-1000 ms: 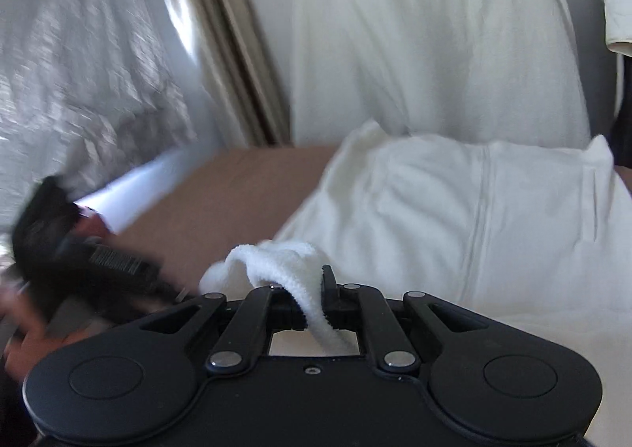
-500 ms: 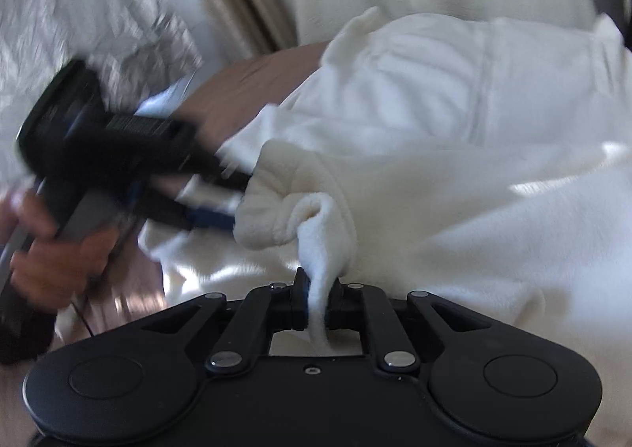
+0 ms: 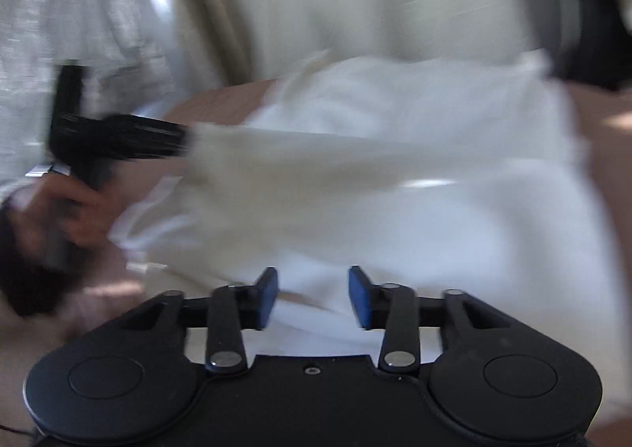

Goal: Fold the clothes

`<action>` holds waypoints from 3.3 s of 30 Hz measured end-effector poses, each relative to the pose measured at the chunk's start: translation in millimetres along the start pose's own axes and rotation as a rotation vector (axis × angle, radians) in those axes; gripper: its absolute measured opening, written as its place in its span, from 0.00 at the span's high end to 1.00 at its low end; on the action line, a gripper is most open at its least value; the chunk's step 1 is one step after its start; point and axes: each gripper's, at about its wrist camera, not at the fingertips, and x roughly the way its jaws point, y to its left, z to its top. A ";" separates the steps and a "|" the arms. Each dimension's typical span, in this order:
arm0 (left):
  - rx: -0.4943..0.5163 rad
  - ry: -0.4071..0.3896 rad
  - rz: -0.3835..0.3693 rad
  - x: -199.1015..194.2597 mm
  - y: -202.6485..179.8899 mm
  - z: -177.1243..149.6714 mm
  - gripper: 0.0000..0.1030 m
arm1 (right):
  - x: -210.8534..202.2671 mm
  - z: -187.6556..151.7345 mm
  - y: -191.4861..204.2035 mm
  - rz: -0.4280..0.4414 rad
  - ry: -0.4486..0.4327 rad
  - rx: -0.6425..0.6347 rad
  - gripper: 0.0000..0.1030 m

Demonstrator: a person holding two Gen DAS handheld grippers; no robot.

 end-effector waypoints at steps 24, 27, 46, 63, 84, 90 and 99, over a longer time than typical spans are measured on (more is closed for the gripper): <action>0.260 0.032 0.383 -16.4 10.5 -2.9 0.50 | 0.1 -39.5 -29.0 0.018 0.141 0.218 0.57; 0.227 -0.013 0.313 -37.6 10.6 2.1 0.49 | -0.5 -33.3 -21.0 -0.046 0.113 0.171 0.55; 0.162 0.086 0.154 -47.5 42.5 11.8 0.48 | 28.5 -19.6 -4.0 -0.363 0.336 0.064 0.90; 0.349 0.338 0.138 13.4 -4.9 -36.2 0.68 | 46.0 8.3 6.6 -0.233 0.308 -0.169 0.58; 0.291 0.270 0.255 -10.3 27.3 -12.8 0.34 | 2.0 -4.4 -31.8 -0.168 0.330 -0.039 0.52; 0.339 0.264 0.356 -9.6 31.4 -13.8 0.34 | -4.0 10.7 -17.7 -0.183 0.286 -0.088 0.52; 0.322 0.082 0.219 -26.1 32.0 34.2 0.34 | -6.8 190.6 -32.0 -0.274 0.117 -0.318 0.37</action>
